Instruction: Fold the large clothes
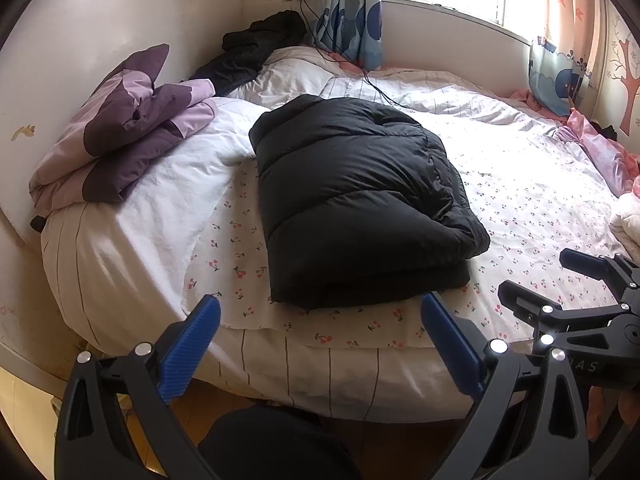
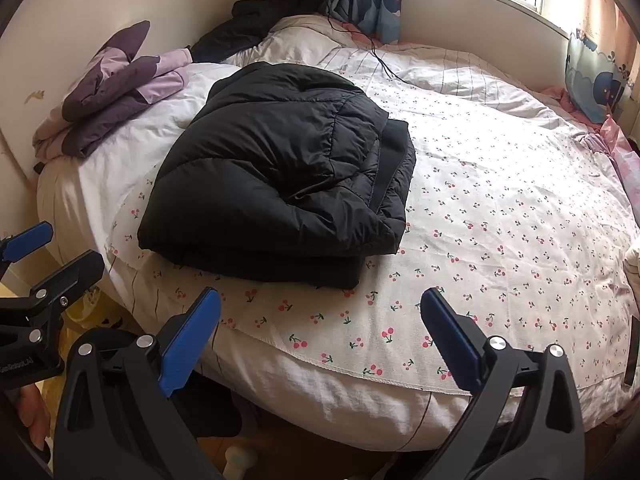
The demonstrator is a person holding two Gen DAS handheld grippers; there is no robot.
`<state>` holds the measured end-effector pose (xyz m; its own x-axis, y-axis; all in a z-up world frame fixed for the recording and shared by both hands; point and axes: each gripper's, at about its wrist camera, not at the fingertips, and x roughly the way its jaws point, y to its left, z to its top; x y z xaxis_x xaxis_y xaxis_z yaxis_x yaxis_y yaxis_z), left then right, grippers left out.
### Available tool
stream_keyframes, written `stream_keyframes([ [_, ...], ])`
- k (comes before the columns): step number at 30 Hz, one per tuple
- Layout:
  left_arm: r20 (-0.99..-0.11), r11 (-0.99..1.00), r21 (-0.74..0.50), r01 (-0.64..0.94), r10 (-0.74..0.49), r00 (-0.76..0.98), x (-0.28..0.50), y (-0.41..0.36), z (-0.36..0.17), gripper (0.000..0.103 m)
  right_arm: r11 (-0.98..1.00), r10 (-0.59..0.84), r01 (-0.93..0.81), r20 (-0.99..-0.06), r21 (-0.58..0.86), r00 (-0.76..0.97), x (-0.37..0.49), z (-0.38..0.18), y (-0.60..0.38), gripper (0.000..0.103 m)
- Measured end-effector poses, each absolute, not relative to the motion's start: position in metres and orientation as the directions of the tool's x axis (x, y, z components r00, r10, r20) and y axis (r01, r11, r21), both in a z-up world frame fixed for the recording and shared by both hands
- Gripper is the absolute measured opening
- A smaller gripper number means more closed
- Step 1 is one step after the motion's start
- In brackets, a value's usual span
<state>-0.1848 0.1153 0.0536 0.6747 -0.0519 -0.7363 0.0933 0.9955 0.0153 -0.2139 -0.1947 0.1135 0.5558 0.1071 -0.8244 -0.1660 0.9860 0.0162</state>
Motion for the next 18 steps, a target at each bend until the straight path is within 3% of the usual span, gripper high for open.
stream_keyframes([
  [18, -0.747, 0.996, 0.009, 0.090, -0.053, 0.663, -0.1841, 0.1160, 0.0513, 0.096, 0.984, 0.111, -0.176, -0.833, 0.016, 0.542, -0.2139, 0.1083, -0.1923, 0.097],
])
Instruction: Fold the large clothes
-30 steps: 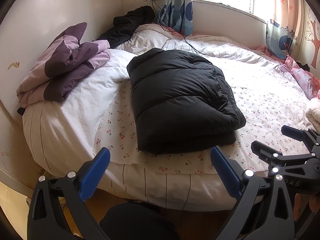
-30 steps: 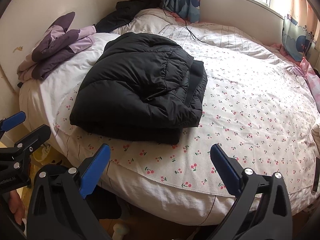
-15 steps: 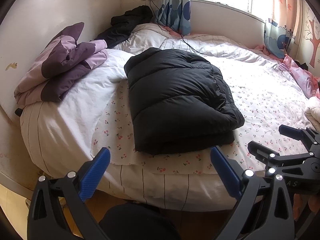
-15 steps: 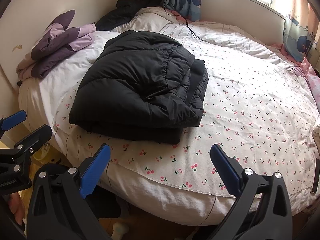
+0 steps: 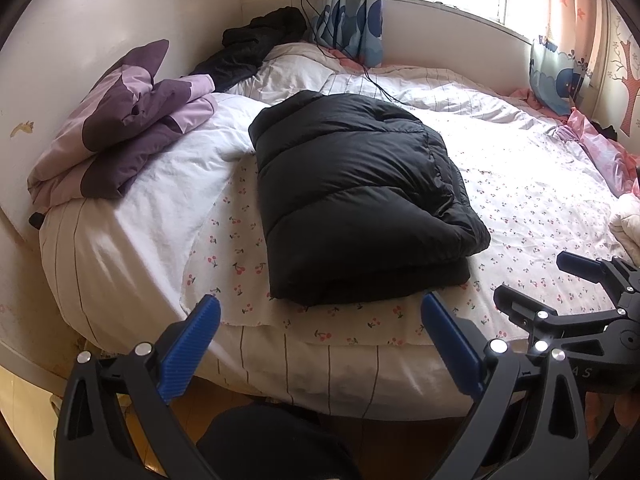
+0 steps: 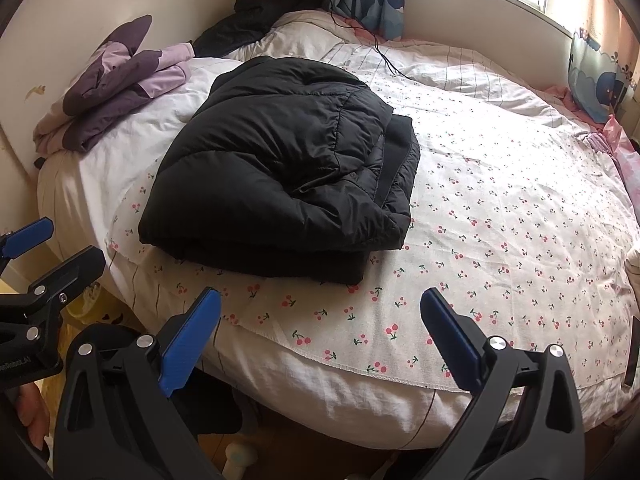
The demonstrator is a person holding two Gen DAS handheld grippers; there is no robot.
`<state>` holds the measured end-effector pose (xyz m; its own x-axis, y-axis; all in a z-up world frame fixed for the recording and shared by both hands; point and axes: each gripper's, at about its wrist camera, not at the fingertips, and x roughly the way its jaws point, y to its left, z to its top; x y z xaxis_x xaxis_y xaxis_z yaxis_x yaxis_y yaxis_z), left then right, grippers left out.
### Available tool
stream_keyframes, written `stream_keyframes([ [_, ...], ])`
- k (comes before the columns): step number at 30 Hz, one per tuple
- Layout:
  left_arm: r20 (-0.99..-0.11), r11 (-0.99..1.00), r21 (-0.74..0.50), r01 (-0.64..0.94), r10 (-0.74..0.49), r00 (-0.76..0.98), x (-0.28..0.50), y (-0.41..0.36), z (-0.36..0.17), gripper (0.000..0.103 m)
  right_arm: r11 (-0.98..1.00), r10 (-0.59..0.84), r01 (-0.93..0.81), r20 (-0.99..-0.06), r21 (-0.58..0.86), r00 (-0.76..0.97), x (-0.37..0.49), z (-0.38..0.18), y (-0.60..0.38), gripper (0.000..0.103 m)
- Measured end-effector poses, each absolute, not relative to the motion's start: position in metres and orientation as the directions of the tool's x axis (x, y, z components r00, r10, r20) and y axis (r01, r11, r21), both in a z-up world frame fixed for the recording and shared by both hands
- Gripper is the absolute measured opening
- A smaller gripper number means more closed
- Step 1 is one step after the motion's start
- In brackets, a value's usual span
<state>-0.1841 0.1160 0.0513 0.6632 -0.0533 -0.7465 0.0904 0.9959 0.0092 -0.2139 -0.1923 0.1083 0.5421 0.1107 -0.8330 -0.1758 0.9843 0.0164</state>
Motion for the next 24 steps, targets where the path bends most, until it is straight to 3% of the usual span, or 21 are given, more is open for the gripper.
stream_keyframes([
  [24, -0.792, 0.999, 0.016, 0.049, -0.017, 0.610, -0.177, 0.121, 0.036, 0.096, 0.985, 0.095, -0.172, -0.836, 0.000, 0.541, -0.214, 0.105, -0.198, 0.097],
])
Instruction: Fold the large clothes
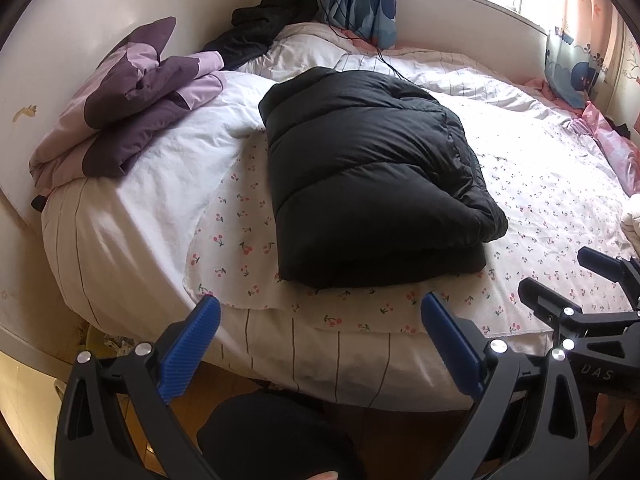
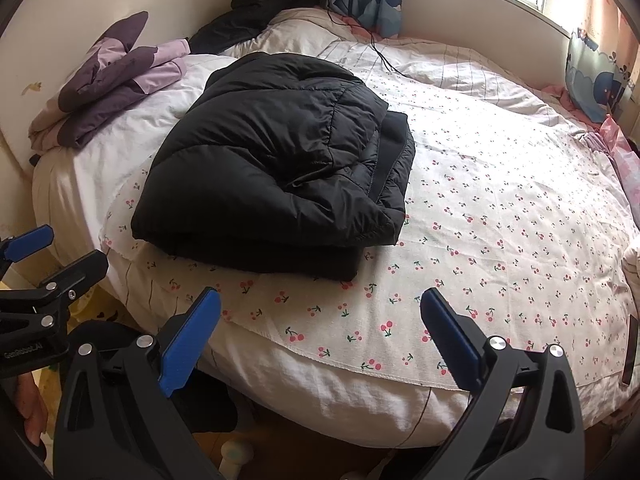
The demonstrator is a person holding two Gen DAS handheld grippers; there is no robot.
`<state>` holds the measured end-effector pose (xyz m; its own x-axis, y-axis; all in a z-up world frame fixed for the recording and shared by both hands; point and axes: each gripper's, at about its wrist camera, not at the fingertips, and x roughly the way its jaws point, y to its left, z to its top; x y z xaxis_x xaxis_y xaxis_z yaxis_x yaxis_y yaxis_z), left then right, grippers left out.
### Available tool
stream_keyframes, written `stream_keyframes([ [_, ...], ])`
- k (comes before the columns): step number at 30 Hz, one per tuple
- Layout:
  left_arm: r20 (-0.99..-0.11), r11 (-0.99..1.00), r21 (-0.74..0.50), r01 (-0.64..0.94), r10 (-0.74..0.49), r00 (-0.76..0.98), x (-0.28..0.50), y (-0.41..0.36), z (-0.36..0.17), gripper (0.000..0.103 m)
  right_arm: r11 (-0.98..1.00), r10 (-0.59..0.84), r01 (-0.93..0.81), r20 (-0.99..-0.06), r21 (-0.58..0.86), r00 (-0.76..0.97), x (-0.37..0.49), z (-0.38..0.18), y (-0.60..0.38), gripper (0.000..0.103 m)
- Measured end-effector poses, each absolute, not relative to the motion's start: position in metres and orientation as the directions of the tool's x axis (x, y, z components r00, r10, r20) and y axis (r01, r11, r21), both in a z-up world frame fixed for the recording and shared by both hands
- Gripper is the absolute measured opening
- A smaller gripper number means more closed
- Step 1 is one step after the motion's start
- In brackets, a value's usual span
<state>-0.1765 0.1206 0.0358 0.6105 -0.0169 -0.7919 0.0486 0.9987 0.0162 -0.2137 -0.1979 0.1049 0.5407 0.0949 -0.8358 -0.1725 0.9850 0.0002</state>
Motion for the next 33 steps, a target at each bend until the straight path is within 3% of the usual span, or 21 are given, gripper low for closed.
stream_keyframes([
  [8, -0.838, 0.999, 0.025, 0.045, -0.004, 0.545, -0.167, 0.118, 0.028, 0.096, 0.985, 0.096, -0.172, -0.838, 0.002, 0.537, -0.214, 0.101, -0.200, 0.097],
  [33, -0.834, 0.996, -0.009, 0.085, -0.054, 0.549, -0.169, 0.112, 0.029, 0.096, 0.985, 0.102, -0.174, -0.843, 0.010, 0.528, -0.211, 0.095, -0.201, 0.097],
])
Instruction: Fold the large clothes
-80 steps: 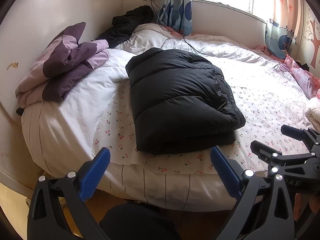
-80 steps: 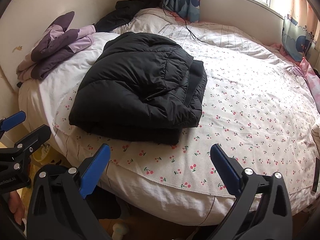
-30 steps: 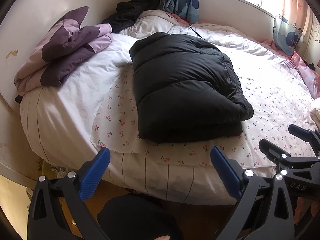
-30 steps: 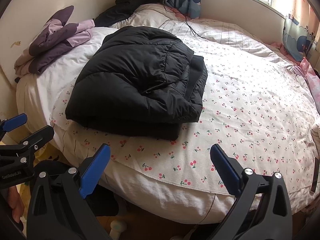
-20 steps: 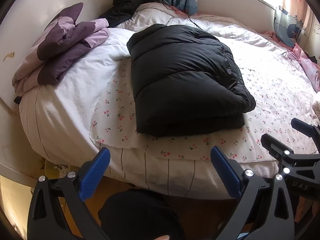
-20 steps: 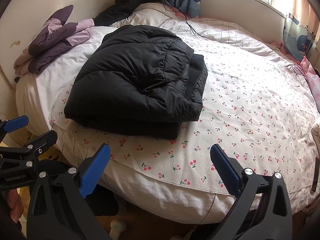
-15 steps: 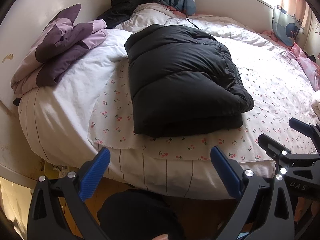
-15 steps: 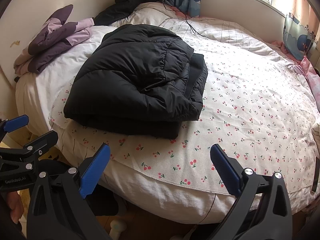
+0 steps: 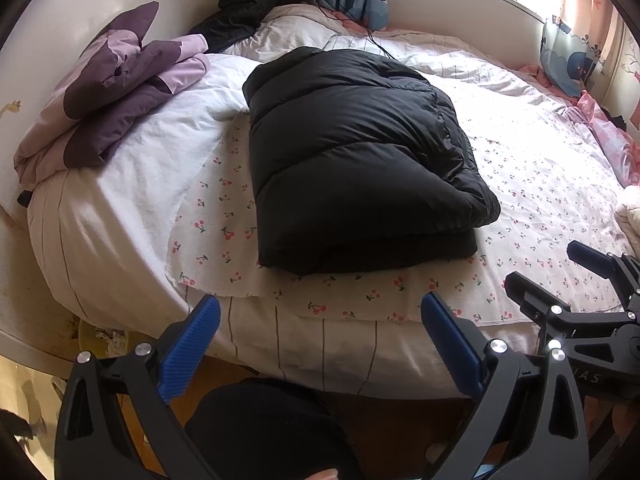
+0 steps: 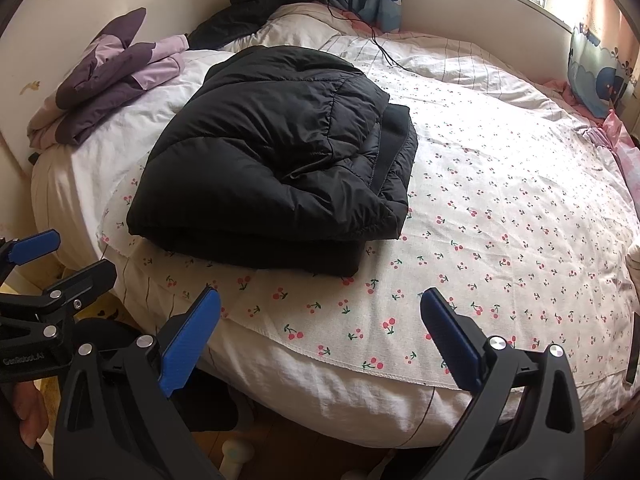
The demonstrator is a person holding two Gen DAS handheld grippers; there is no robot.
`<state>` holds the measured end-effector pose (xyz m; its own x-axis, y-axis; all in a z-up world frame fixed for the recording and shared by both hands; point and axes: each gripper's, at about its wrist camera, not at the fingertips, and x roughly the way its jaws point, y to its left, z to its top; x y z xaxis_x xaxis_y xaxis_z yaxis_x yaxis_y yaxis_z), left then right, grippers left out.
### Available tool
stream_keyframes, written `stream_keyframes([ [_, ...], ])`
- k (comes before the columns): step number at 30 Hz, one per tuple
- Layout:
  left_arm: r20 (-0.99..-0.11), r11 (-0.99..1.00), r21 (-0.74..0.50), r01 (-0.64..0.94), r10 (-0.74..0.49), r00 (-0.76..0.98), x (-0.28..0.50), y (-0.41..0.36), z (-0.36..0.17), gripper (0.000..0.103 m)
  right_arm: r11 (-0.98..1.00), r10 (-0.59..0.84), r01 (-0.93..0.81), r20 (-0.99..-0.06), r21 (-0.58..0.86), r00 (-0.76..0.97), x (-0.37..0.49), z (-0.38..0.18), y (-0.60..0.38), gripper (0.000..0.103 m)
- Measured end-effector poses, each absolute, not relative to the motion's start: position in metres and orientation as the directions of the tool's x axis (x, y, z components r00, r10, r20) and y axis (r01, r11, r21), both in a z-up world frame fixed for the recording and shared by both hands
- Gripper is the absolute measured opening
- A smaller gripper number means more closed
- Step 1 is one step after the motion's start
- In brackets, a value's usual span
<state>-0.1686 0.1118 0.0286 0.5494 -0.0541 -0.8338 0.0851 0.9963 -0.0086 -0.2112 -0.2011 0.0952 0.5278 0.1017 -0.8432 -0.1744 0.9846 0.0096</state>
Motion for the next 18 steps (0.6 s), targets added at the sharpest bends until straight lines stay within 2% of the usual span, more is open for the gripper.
stream_keyframes([
  [18, -0.839, 0.996, -0.021, 0.091, -0.066, 0.540, -0.1695, 0.1116, 0.0257, 0.096, 0.985, 0.105, -0.174, -0.840, 0.013, 0.532, -0.2109, 0.0948, -0.1998, 0.097],
])
